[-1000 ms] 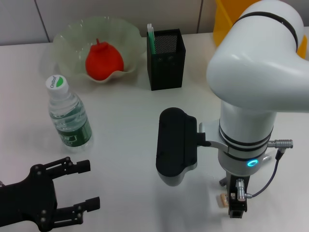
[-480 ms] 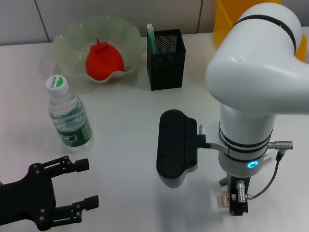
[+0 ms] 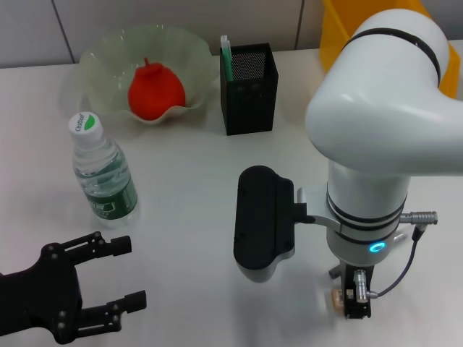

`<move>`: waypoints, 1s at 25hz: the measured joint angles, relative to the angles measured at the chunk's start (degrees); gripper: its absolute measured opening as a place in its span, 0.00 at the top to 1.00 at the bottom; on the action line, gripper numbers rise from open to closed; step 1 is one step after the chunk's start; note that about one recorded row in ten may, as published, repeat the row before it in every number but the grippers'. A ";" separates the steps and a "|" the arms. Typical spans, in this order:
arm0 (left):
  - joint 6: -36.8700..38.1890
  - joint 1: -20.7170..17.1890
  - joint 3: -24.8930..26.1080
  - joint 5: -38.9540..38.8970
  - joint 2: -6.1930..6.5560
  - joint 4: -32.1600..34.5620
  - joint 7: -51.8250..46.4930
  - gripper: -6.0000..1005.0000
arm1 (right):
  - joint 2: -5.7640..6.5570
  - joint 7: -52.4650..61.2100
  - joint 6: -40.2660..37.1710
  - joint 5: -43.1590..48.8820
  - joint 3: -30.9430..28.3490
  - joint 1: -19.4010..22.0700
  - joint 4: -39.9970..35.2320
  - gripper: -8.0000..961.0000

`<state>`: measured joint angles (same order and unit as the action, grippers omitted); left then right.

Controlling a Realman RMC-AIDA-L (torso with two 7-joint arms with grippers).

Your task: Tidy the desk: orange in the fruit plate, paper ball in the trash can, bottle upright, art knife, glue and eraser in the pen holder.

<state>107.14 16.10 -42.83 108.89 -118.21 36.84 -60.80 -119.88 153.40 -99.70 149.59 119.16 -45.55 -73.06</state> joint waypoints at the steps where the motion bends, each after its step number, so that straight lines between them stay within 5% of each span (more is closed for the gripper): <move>1: 0.01 -0.01 0.01 0.00 0.00 0.00 0.00 0.22 | 0.00 0.02 -0.01 0.03 0.00 -0.01 0.09 0.67; 12: 0.09 -0.21 0.23 0.00 0.09 -0.11 0.36 0.22 | 0.00 0.18 -1.78 0.10 -1.93 0.40 -2.07 0.74; 18: 0.59 -0.58 1.20 0.00 0.09 0.12 0.50 0.22 | 0.33 -2.85 -8.32 3.27 -11.48 1.63 -12.08 0.74; 25: 0.80 -0.78 1.63 0.00 0.09 0.16 0.58 0.22 | 0.46 -7.52 -5.43 11.20 -20.86 1.30 -14.82 0.74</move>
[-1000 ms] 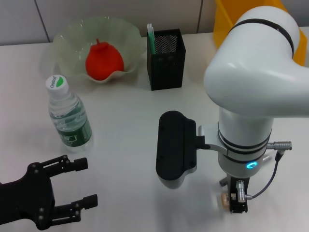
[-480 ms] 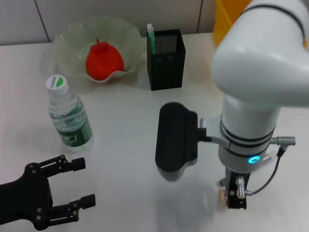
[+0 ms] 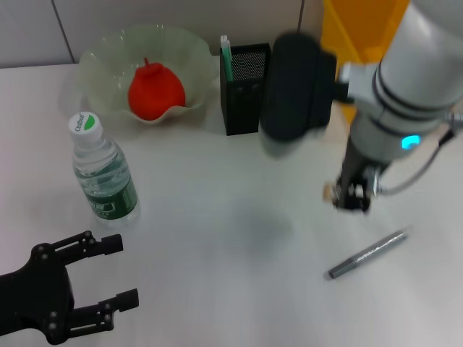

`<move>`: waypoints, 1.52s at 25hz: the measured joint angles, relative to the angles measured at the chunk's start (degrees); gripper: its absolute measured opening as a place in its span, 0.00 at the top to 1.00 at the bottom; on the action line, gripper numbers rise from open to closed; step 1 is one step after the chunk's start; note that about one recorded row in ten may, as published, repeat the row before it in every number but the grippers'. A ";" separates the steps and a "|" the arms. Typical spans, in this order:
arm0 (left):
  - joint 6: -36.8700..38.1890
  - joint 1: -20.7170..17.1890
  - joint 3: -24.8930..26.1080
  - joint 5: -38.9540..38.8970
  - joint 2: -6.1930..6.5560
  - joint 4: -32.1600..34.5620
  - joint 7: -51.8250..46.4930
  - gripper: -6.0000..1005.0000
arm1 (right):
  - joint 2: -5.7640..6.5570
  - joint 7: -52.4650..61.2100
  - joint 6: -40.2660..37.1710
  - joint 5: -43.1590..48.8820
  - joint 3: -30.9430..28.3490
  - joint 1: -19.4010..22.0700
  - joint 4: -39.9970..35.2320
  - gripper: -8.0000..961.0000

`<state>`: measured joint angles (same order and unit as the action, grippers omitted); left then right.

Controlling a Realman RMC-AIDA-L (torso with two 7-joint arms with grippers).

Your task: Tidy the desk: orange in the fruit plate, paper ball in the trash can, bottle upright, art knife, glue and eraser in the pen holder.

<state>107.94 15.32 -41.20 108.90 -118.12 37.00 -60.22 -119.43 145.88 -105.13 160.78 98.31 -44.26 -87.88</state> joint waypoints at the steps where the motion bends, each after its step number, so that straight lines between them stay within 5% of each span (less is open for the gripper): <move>1: 0.00 0.00 0.00 0.00 0.00 0.00 0.00 0.22 | 0.05 -0.88 1.94 0.85 -1.57 -0.16 0.00 0.74; 13: 1.07 -0.13 0.94 -0.05 -0.10 -0.05 -0.52 0.22 | 0.03 -2.36 28.88 4.90 -6.46 -1.18 7.35 0.73; 24: 1.63 -0.47 1.48 -0.10 -0.11 -0.25 -0.66 0.22 | -0.28 -2.14 41.85 4.79 -5.82 0.33 10.54 0.73; 38: 1.57 -0.65 1.48 -0.09 -0.28 -0.53 -1.22 0.22 | -0.23 -2.18 61.30 2.57 -2.42 -0.33 24.39 0.73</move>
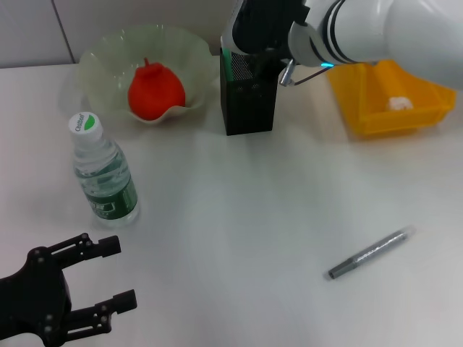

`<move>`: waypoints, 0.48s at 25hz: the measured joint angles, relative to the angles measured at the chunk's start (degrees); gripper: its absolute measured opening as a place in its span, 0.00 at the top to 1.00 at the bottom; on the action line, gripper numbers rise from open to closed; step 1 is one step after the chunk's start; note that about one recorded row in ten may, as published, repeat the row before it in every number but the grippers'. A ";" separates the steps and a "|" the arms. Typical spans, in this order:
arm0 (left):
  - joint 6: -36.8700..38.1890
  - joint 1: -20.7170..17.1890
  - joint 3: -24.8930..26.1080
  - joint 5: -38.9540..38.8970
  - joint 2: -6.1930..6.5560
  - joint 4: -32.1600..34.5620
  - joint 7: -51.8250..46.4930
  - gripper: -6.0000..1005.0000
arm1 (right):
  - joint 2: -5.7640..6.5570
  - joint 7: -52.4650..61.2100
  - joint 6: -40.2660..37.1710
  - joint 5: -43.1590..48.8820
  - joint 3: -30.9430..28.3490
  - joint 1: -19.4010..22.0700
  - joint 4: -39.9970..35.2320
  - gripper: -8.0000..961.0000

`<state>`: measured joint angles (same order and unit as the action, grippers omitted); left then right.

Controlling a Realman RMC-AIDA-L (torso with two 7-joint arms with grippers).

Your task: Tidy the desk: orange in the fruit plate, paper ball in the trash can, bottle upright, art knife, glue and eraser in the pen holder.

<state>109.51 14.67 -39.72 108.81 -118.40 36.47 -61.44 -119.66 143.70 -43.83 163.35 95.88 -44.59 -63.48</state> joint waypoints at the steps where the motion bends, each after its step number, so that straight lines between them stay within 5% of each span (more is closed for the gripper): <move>1: 0.00 0.00 0.00 0.00 0.00 0.00 -0.18 0.22 | 0.05 -0.19 0.11 -0.66 0.01 -0.20 0.43 0.73; 8: 0.02 0.31 0.00 0.00 0.01 0.00 -0.75 0.22 | 0.16 -1.05 0.50 -1.65 0.15 -0.20 1.04 0.73; 10: -0.02 0.48 0.00 0.00 0.01 0.00 -0.76 0.22 | 0.09 -1.09 0.15 -1.68 0.19 0.18 -0.06 0.53; 12: -0.07 0.50 -0.01 0.00 0.01 0.07 -0.77 0.22 | 0.08 -1.09 -0.11 -1.69 0.19 0.42 -0.72 0.44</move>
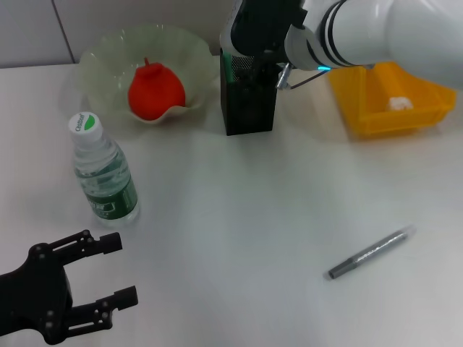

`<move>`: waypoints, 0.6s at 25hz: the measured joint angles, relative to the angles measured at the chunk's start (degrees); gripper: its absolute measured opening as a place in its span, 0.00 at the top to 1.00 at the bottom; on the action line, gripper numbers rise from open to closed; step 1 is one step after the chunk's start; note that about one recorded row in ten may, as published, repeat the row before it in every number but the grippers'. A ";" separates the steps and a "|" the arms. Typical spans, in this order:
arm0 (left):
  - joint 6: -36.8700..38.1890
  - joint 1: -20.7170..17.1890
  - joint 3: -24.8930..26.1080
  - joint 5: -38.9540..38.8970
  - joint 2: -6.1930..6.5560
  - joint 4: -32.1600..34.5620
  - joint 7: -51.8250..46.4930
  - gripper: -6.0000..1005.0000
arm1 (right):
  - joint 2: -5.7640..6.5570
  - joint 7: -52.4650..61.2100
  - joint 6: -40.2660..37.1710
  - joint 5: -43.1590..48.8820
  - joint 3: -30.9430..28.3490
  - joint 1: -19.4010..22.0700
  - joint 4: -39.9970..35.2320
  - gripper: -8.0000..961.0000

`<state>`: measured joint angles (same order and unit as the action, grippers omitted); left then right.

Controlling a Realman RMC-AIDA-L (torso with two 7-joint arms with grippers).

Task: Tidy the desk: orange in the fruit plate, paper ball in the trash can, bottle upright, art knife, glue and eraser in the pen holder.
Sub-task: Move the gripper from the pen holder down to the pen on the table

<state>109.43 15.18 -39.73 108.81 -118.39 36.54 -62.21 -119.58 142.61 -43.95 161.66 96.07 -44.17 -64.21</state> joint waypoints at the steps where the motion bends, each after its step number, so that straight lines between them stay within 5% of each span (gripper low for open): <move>1: 0.00 0.00 0.00 0.00 0.00 0.00 0.00 0.22 | 0.00 0.00 -0.64 0.00 0.00 0.39 -1.11 0.40; 5: 0.02 0.03 0.37 -0.01 0.08 0.26 -0.02 0.22 | -0.01 0.09 -8.80 0.30 0.01 3.14 -10.63 0.29; 8: 0.08 -0.28 1.06 -0.02 0.18 0.33 0.43 0.22 | 0.08 0.07 -24.10 1.09 0.71 5.89 -24.08 0.26; 15: 0.07 -0.40 1.60 -0.04 0.18 0.24 1.54 0.22 | 0.08 0.90 -41.10 5.43 6.73 5.69 -33.31 0.24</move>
<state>109.51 14.78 -38.13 108.76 -118.21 36.78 -60.67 -119.50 143.52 -85.05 167.09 102.80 -38.48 -97.52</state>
